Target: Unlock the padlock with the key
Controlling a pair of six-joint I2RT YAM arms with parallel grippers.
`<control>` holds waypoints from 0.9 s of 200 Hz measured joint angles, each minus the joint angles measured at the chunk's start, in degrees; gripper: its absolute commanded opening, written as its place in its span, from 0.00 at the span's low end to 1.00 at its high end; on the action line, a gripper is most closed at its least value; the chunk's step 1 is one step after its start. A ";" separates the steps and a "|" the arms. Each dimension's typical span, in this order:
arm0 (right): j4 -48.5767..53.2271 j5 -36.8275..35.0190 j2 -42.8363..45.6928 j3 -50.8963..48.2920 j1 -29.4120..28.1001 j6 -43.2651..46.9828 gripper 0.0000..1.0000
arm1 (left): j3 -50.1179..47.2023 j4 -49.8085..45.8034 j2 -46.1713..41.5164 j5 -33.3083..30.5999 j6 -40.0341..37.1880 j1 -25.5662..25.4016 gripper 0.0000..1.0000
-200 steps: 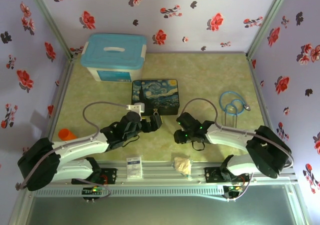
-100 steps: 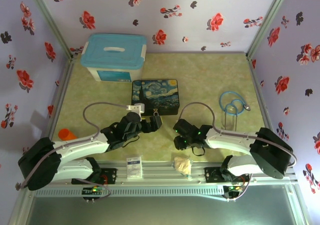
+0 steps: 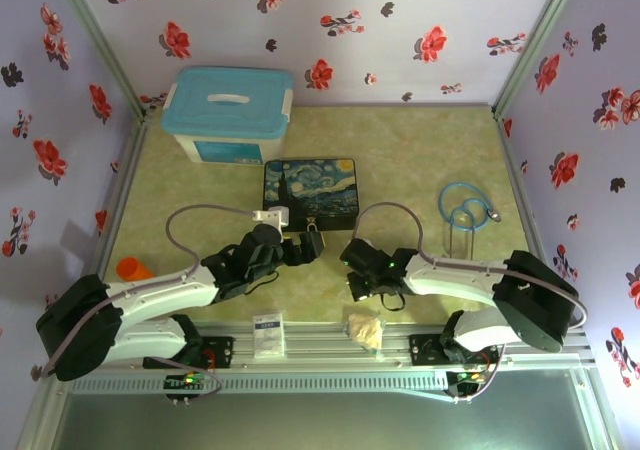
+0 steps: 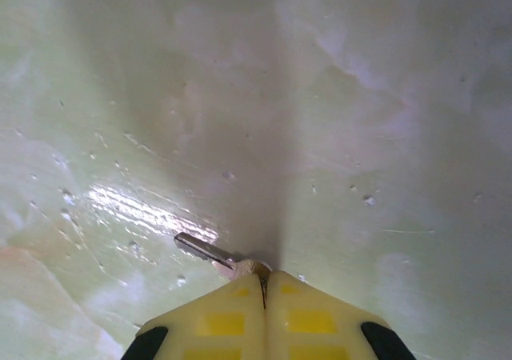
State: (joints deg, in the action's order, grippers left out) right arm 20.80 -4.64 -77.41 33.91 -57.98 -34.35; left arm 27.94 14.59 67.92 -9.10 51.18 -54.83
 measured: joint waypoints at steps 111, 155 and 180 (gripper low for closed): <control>-8.70 8.13 9.94 -3.37 4.00 -8.94 0.00 | -4.98 7.54 -3.23 -1.53 10.08 -4.79 0.88; -10.91 9.79 12.76 -2.29 4.00 -12.24 0.00 | -7.17 16.98 -3.58 -3.54 15.67 -6.69 0.81; -12.26 10.05 14.03 -0.76 4.00 -13.73 0.00 | -7.13 20.70 0.63 -2.93 16.57 -7.08 0.74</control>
State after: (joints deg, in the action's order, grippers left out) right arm 8.54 5.41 -63.37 33.15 -53.98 -48.07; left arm 20.82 35.29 68.55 -12.03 67.75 -61.91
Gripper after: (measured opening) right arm 0.039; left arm 0.782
